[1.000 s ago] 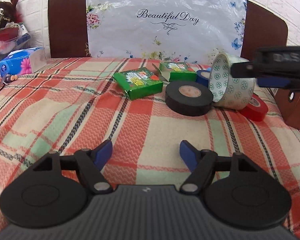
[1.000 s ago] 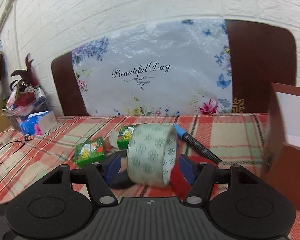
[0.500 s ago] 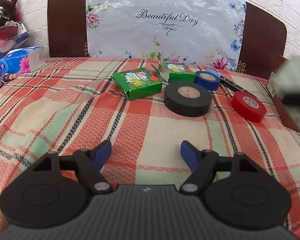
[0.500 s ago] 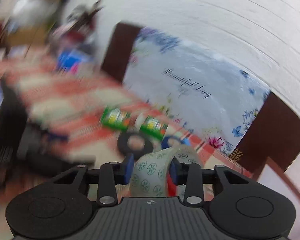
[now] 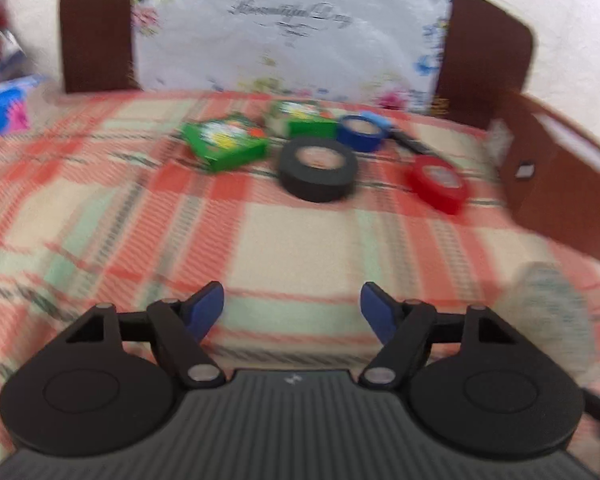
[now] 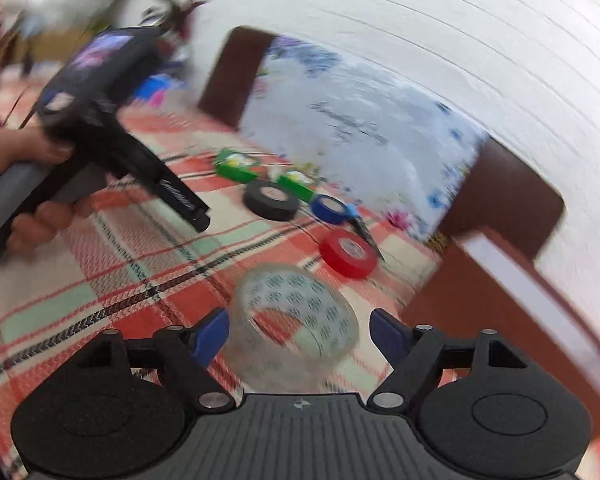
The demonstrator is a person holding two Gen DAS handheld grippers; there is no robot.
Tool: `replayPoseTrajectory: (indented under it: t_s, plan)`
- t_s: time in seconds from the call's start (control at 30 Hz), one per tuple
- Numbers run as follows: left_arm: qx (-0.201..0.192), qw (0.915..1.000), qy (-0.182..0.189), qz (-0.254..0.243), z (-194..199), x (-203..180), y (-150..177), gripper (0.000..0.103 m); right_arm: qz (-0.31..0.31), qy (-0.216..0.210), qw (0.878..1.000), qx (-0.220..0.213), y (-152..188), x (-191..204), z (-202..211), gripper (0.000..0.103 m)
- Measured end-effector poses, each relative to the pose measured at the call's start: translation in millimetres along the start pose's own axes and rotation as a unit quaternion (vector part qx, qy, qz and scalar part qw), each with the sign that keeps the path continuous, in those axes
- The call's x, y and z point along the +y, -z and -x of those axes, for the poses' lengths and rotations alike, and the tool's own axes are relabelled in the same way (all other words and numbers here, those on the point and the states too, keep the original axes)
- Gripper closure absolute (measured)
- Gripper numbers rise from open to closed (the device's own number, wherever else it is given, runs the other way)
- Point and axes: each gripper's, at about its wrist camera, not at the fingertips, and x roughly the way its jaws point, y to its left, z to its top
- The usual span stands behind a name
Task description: Organize objects
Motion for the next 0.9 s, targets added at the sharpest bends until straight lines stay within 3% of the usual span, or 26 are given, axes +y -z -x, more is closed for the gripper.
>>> replayPoseTrajectory:
  t_s: [0.13,0.23,0.3,0.37,0.43,0.47,0.53,0.57,0.67,0.73,0.83,0.9]
  plan:
    - [-0.006,0.9967,0.071,-0.039,27,-51,-2,0.025,-0.083,-0.02,0.996,0.02,30,-8,7,0.024]
    - [0.0,0.9939,0.075,-0.08,26,-82,-7,0.027,-0.097,-0.026,0.994,0.038,37,-4,-1,0.023]
    - [0.027,0.9935,0.056,-0.095,12,-92,-6,0.052,-0.11,-0.035,0.992,0.047,34,-6,-11,0.023]
    - [0.062,0.9927,0.052,-0.09,-3,-93,0,0.056,-0.123,-0.059,0.989,0.053,31,-8,-25,0.019]
    - [0.075,0.9918,0.07,-0.076,-9,-88,5,0.064,-0.131,-0.086,0.986,0.056,29,-4,-38,0.021]
    - [0.084,0.99,0.083,-0.078,-11,-91,6,0.079,-0.127,-0.087,0.987,0.052,27,0,-40,0.023]
    - [0.073,0.991,0.052,-0.099,-7,-102,-2,0.082,-0.1,-0.062,0.993,0.025,19,4,-35,0.024]
    - [0.061,0.9915,0.055,-0.101,-3,-105,-11,0.082,-0.092,-0.043,0.995,0.004,14,2,-30,0.024]
    - [0.017,0.9903,0.09,-0.104,9,-118,-53,0.082,-0.098,0.011,0.993,-0.061,-4,-27,-13,0.024]
    - [-0.023,0.9849,0.11,-0.131,12,-145,-82,0.082,-0.1,0.058,0.989,-0.091,-16,-54,-5,0.024]
    - [-0.066,0.9744,0.138,-0.165,0,-202,-112,0.082,-0.121,0.118,0.98,-0.108,-23,-102,-4,0.023]
    - [-0.071,0.9702,0.156,-0.172,-17,-235,-125,0.082,-0.146,0.137,0.974,-0.107,-19,-135,-7,0.023]
